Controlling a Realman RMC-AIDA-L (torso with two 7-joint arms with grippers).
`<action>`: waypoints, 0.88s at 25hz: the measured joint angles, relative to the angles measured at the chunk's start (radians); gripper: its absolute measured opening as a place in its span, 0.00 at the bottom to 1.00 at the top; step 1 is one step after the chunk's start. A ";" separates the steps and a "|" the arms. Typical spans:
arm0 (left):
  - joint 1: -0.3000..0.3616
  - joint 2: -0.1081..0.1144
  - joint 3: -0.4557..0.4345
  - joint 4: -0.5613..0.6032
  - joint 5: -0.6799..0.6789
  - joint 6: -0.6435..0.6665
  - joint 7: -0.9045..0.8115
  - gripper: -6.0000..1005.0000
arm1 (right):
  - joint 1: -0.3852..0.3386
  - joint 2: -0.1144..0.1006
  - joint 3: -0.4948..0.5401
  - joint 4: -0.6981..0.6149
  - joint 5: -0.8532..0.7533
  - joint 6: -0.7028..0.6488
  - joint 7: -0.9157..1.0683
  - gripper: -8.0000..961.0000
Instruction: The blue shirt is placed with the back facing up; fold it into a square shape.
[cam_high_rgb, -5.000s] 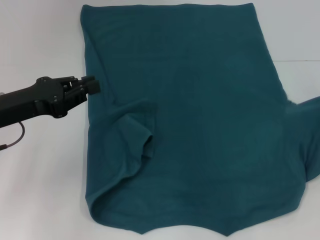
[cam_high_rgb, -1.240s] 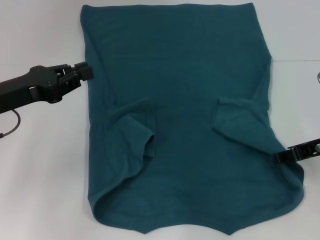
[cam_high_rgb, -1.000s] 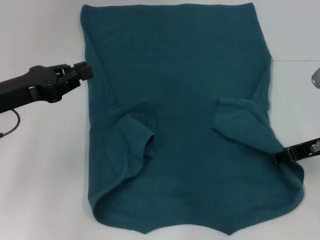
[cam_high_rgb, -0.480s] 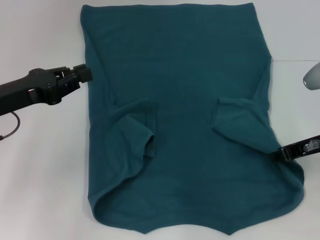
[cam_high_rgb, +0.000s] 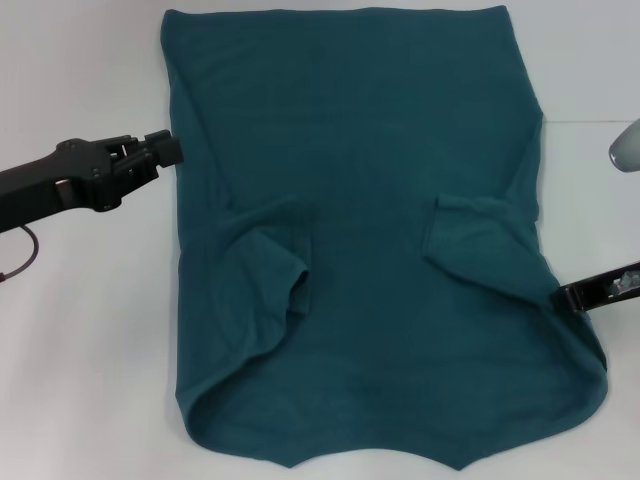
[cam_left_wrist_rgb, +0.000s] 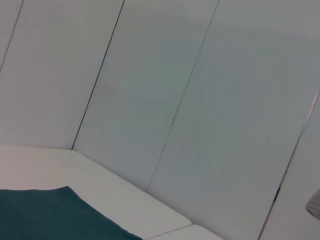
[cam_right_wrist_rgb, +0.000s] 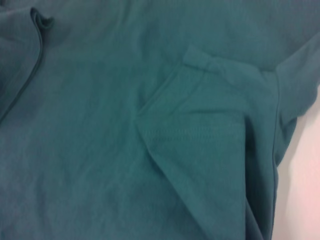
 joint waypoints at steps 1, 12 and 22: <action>0.000 0.000 0.000 0.000 0.000 0.000 0.000 0.18 | 0.000 0.000 0.001 -0.004 0.000 -0.001 -0.001 0.02; -0.001 0.002 -0.004 0.000 0.000 0.000 -0.005 0.18 | 0.015 0.005 0.010 -0.085 0.019 -0.084 -0.009 0.01; -0.003 0.006 -0.007 0.000 -0.005 -0.008 -0.005 0.18 | 0.016 0.006 0.047 -0.171 0.036 -0.207 0.002 0.01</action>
